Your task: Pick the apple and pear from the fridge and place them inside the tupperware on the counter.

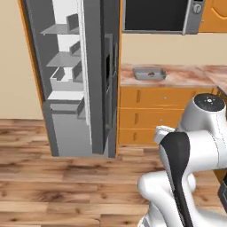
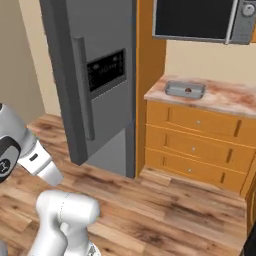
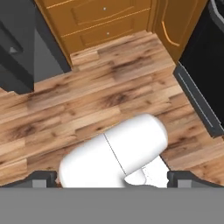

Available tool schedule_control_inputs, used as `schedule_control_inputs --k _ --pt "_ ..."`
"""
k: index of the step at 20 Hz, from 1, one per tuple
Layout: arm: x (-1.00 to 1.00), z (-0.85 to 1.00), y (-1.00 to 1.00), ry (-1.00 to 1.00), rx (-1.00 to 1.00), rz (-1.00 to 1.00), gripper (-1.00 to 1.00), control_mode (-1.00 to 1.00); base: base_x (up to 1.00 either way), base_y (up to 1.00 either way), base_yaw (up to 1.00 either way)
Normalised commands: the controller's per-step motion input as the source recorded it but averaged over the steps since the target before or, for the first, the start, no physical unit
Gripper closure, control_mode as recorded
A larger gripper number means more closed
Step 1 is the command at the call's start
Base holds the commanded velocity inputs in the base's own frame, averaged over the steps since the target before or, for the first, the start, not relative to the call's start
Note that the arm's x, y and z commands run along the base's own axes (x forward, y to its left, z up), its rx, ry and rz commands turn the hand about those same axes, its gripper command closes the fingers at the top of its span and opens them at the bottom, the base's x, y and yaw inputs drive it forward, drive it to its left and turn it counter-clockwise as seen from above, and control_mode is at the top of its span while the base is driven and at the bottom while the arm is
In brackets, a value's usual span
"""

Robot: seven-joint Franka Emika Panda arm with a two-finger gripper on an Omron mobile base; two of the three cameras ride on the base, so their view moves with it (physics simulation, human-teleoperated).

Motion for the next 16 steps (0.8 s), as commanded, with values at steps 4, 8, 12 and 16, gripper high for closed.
schedule_control_inputs --k 4,8,12,16 --pt "0.00 0.00 0.00 0.00 0.00 0.00 -1.00 1.00 -0.63 0.84 0.37" --pt "0.00 0.00 0.00 0.00 0.00 0.00 -1.00 1.00 -0.11 0.93 0.10" --pt "0.00 0.00 0.00 0.00 0.00 0.00 -1.00 1.00 0.43 0.89 -0.07" --pt "0.00 0.00 0.00 0.00 0.00 0.00 -1.00 1.00 0.62 0.88 -0.24"
